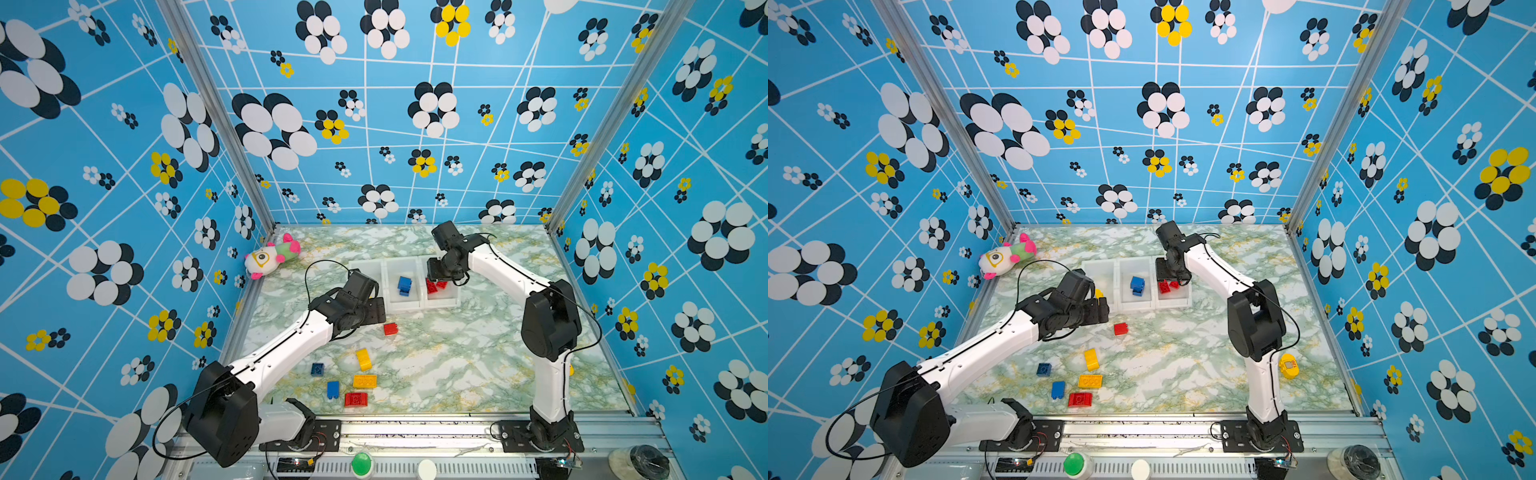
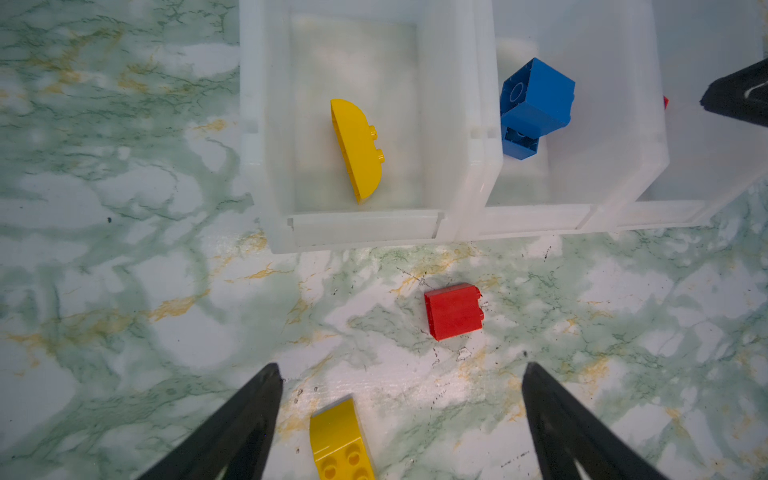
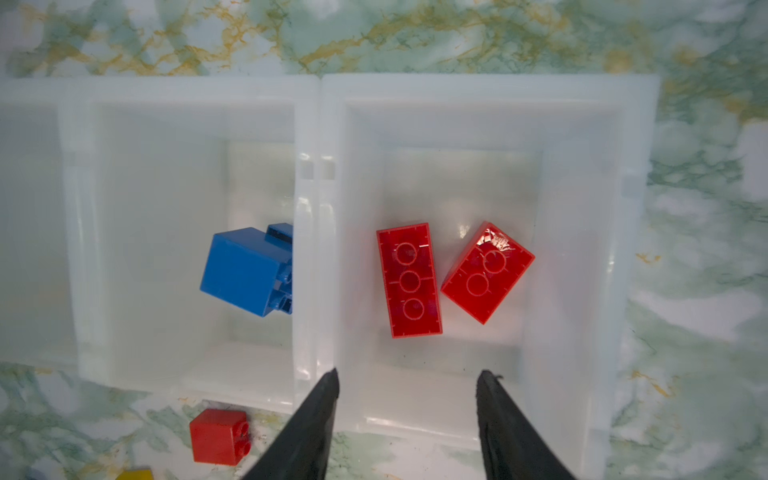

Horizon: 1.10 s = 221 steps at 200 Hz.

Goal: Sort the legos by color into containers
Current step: 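Lower the left gripper onto the yellow curved brick while the right gripper withdraws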

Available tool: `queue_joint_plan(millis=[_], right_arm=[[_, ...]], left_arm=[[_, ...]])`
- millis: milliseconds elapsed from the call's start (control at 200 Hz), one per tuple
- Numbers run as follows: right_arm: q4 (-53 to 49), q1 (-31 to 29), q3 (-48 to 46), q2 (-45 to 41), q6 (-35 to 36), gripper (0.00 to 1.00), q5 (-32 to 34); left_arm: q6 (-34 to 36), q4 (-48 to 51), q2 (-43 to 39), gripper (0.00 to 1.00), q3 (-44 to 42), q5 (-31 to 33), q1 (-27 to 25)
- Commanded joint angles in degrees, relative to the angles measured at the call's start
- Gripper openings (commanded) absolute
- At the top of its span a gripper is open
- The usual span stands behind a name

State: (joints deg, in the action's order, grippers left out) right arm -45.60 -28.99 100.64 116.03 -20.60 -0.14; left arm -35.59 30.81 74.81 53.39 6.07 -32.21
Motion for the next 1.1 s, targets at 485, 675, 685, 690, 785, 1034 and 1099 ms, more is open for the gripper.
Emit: queue_joint_plan(millis=[485,675,685,690,785,1034,1099], right_arm=[[0.26,-1.58,-12.62,-13.43,-2.64,0.65,-2.47],[-0.94,-2.25,-16.94,-18.42,-3.62,0.7,-2.76],[-1.01,-2.28,-17.2,-18.74,-3.65,0.71,-2.8],[-1.08,-2.29,-17.35,-18.91,-3.7,0.71,-2.82],[-1.74,-2.44,-19.93,-21.82,-4.31,0.73,-2.97],[-4.25,-2.65,-24.92,-28.03,-4.91,0.73,-2.71],[-4.72,-2.64,-25.7,-29.28,-4.85,0.73,-2.36]], left_arm=[[-8.88,8.0,0.18,0.89,-5.22,-2.85,-1.52],[-11.89,11.37,3.36,0.86,-4.41,-3.15,-1.63],[-12.05,11.62,3.49,0.86,-4.32,-3.16,-1.7],[-12.13,11.76,3.59,0.86,-4.29,-3.16,-1.71],[-13.32,12.28,4.16,0.84,-4.68,-3.83,-1.93],[-17.84,9.28,7.76,0.77,-7.11,-6.55,-5.41],[-19.07,9.08,8.94,0.75,-7.12,-6.85,-6.25]])
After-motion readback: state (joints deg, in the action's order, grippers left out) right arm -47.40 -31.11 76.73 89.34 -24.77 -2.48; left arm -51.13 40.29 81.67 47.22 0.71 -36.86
